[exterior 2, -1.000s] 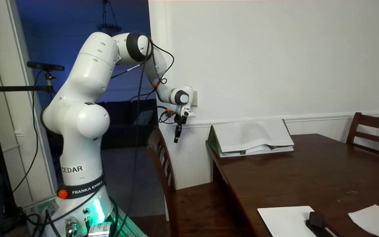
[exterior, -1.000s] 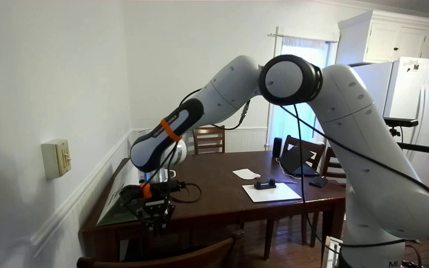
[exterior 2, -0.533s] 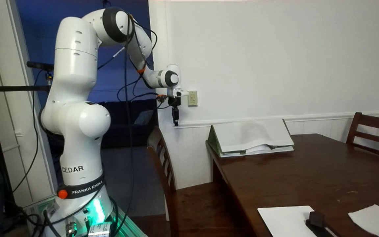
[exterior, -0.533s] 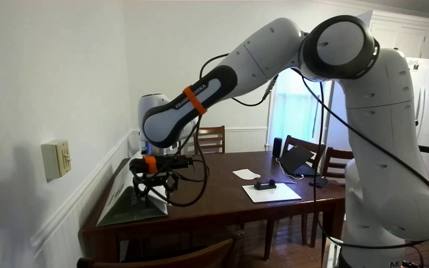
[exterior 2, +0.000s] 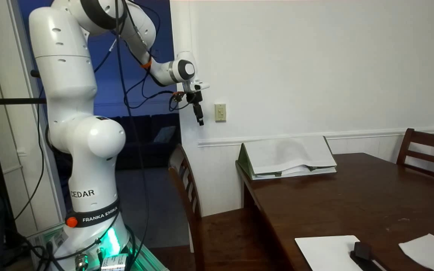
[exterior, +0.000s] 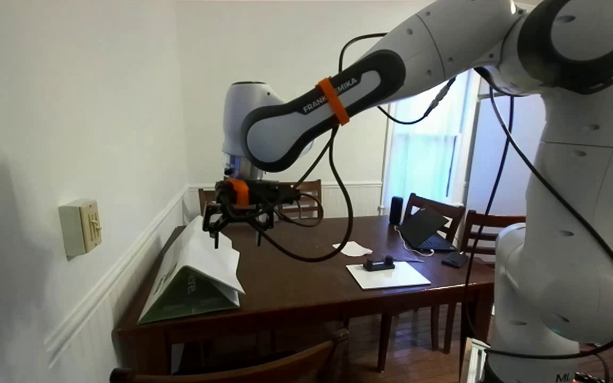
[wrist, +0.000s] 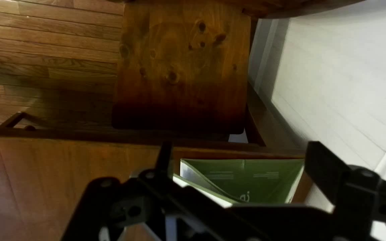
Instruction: Pull the left chair out
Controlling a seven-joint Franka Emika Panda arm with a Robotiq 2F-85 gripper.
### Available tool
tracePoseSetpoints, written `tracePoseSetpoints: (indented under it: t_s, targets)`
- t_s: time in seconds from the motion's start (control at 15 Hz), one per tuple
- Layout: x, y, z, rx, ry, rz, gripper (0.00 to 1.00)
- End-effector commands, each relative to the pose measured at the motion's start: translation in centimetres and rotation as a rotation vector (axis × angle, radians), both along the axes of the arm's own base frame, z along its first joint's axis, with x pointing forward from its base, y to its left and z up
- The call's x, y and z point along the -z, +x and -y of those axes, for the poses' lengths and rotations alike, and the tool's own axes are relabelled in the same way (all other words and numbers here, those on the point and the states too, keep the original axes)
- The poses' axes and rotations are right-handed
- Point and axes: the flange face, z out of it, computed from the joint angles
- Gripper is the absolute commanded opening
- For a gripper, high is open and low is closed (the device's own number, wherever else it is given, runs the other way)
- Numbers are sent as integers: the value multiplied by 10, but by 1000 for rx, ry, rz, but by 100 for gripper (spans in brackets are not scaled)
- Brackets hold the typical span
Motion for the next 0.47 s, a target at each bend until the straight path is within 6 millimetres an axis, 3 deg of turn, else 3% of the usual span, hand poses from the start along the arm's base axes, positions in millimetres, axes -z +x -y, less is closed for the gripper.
tracePoseSetpoints:
  t_s: [0.0, 0.07, 0.4]
  targets:
    - [-28, -33, 16, -18, -10, 108, 100]
    - [-18, -11, 6, -5, 4, 49, 100]
    - [-28, -28, 12, -10, 4, 83, 100]
